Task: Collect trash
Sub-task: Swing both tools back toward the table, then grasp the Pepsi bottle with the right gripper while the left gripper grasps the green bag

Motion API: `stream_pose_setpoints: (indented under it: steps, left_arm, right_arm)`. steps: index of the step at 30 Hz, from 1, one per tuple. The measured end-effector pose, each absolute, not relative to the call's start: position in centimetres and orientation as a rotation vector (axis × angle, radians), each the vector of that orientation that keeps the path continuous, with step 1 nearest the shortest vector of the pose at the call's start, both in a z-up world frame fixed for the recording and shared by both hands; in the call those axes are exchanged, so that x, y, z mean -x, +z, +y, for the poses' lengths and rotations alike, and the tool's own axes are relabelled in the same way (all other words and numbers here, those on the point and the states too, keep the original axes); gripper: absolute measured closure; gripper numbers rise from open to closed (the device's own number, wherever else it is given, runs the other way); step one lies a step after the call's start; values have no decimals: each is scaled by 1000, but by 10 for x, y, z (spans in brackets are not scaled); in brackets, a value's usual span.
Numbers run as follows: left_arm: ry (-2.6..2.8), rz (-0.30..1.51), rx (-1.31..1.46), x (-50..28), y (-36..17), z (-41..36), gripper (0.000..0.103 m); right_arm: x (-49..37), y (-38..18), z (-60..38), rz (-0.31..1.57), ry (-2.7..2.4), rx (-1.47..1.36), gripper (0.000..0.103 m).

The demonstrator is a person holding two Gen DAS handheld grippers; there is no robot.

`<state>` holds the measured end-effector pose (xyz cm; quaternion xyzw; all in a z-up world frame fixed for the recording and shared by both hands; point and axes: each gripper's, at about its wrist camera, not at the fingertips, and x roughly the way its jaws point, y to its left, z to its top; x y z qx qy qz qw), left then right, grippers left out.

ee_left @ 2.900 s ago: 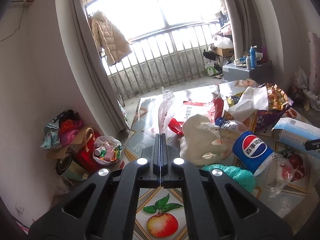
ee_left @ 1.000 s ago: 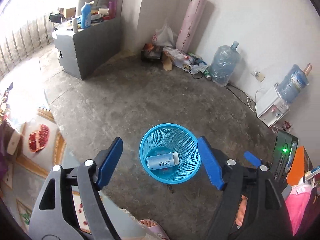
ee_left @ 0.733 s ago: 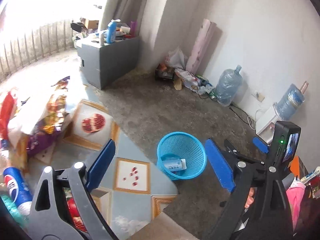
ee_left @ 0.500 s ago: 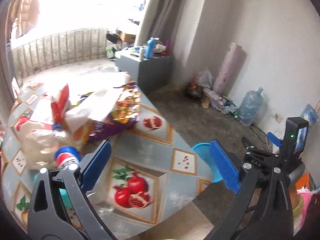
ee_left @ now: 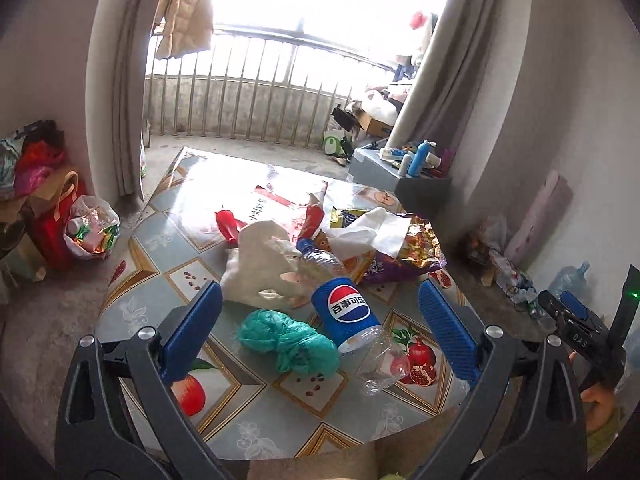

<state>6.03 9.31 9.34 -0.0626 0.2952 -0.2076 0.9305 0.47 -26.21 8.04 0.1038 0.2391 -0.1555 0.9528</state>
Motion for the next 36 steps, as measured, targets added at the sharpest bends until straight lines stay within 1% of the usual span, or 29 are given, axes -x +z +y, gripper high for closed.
stream_pose_setpoints:
  steps: [7,13,14,15,16,22,23,26,27,29,31,33,34,35,36]
  left_arm:
    - [-394,580,79,-65,79,105,9]
    - [-418,621,80,-81,53,106,9]
    - [-428,636,88,-84,48,107,9]
    - [-437,652,97,-88,43,107,9]
    - [-444,670,109,-93,37,107,9]
    - [-480,756,176,-116,9,105,9]
    - [-488,768,176,-119,5,103,11]
    - [-501,819,166,-128,-7,96,27]
    - [-501,840,172,-131,-12,95,31]
    - [-501,876,190,-137,-21,94,37]
    - [-502,897,208,-142,-26,93,40]
    - [-497,914,218,-147,-30,92,48]
    - [-494,920,218,-148,-32,91,49]
    - [-492,924,218,-149,-34,91,51]
    - [-496,926,221,-150,-35,90,54]
  right_arm:
    - [-23,81,-246,551,-188,-278,6]
    - [-48,74,-232,619,-72,-320,6]
    - [-53,72,-230,634,-48,-334,7]
    - [-58,69,-229,647,-31,-346,11]
    - [-66,66,-227,669,-8,-361,13]
    - [-113,46,-209,778,127,-426,20]
    - [-123,41,-204,801,160,-436,20]
    - [-147,27,-190,866,223,-450,22]
    - [-154,23,-185,883,245,-455,23]
    - [-168,14,-178,923,279,-471,25]
    - [-180,5,-171,957,320,-492,26]
    - [-190,-1,-166,986,343,-506,26]
    - [-194,-5,-163,1004,357,-509,26]
    - [-197,-9,-161,1019,363,-513,28]
    - [-200,-12,-159,1036,364,-513,33]
